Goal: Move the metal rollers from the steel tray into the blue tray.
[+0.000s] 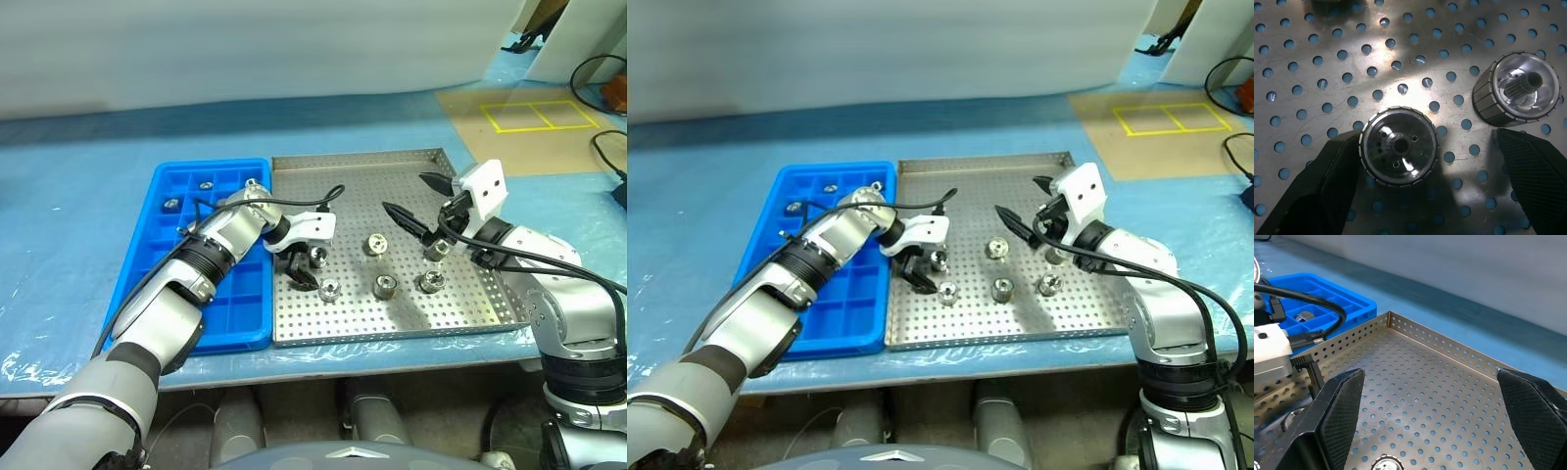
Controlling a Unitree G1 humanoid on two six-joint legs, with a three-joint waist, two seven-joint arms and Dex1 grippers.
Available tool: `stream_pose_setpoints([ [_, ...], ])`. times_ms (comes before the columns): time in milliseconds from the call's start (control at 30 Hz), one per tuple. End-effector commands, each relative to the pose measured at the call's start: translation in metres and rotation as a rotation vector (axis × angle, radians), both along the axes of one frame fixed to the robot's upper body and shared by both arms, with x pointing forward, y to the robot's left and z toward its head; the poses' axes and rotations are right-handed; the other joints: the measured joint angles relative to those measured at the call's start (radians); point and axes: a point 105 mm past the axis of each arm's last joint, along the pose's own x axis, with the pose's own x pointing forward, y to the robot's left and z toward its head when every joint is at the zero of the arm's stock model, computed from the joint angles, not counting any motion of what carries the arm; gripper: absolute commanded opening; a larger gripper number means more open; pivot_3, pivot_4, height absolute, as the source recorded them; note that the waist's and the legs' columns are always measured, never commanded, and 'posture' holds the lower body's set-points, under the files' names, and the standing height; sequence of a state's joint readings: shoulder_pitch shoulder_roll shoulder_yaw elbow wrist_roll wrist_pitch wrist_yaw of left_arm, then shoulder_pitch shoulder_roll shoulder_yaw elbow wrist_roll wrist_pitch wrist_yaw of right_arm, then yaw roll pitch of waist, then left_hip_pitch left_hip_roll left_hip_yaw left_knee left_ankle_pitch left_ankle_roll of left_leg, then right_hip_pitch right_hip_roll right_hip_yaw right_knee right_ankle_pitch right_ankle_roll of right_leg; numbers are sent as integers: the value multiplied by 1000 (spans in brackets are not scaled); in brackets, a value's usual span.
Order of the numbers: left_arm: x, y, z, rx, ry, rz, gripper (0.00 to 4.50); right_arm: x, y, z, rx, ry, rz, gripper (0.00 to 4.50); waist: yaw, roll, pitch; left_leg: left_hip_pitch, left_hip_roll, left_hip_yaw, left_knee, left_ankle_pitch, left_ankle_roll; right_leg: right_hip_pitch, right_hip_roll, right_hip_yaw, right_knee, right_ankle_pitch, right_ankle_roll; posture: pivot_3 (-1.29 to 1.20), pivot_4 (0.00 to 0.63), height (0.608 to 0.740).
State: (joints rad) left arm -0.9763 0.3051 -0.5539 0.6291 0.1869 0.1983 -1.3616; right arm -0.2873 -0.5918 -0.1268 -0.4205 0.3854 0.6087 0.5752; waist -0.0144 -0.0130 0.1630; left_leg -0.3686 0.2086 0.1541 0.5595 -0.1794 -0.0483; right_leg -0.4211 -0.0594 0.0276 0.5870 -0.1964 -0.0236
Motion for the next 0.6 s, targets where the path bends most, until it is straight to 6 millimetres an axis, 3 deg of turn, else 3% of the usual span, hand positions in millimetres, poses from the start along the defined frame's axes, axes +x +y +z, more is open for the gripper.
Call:
stream_pose_setpoints([
  [33,0,-1,-9,29,1,21,4492,-5,0,8,-10,-29,-16,4500,1,0,0,0,0,0,0,0,0,0,0,0,0,0,0,-378,150,740],
  [233,2,-3,-14,42,-11,28,4492,-8,0,0,-7,-5,-34,4500,1,1,-1,0,-1,0,1,0,0,0,-1,1,0,0,0,-392,150,740],
  [400,3,-1,-17,52,-16,36,2991,-8,0,-1,-13,0,-44,4500,-1,2,-1,0,-1,0,0,0,0,0,0,0,0,0,1,-392,150,740],
  [600,-2,3,-18,51,7,19,2958,-6,0,-4,-7,7,-44,4500,-1,3,-2,0,-1,0,0,0,0,0,-1,0,-1,-1,1,-379,150,740],
])
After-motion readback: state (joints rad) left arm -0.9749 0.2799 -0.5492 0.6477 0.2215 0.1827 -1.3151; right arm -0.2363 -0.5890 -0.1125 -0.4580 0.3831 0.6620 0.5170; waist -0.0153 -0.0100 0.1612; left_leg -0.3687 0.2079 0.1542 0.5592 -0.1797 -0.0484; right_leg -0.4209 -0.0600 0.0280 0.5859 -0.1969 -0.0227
